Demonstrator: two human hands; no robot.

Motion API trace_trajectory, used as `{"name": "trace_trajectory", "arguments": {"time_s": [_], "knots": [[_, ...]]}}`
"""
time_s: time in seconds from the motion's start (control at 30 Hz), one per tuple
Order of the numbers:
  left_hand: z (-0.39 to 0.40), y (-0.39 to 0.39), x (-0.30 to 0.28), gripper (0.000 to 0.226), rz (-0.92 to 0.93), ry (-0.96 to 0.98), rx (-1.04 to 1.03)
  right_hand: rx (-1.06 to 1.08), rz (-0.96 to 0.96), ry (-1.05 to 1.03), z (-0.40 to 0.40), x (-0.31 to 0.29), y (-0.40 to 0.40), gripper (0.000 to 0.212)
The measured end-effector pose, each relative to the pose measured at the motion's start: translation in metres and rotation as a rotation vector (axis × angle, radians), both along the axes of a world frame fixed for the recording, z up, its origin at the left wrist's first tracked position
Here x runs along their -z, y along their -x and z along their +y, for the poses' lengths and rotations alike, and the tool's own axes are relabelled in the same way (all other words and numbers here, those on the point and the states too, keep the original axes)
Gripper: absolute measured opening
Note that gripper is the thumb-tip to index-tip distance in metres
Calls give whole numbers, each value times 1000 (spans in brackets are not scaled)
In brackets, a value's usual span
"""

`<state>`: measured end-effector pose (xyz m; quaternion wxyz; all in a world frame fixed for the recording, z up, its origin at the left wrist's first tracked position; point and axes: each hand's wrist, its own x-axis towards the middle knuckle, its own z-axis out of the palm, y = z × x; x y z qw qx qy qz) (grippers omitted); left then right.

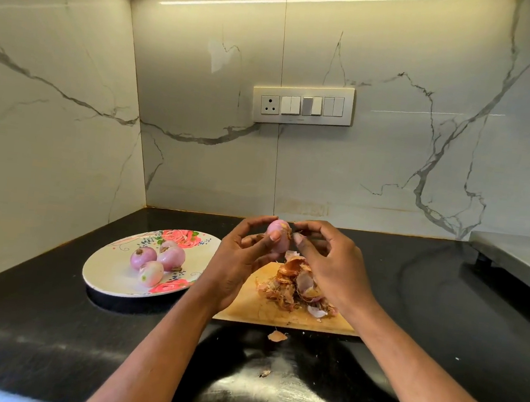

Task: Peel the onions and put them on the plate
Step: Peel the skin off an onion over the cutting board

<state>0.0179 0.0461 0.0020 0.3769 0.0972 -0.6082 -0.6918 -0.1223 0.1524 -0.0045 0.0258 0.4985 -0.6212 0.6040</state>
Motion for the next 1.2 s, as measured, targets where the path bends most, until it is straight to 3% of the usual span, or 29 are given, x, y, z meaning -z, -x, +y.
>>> {"name": "trace_trajectory", "arguments": {"time_s": [0.2,0.67,0.9,1.2], "knots": [[-1,1,2,52,-5,30,-16,-17,114,45,2,-1,-7,29],[-3,1,5,51,-36,91,-10,-4,147,125,3,2,-3,12],[-7,6,11,50,-61,222,-103,100,208,144,3,2,-9,17],[-2,3,3,46,-14,44,32,127,-74,77,0,0,11,17]]}}
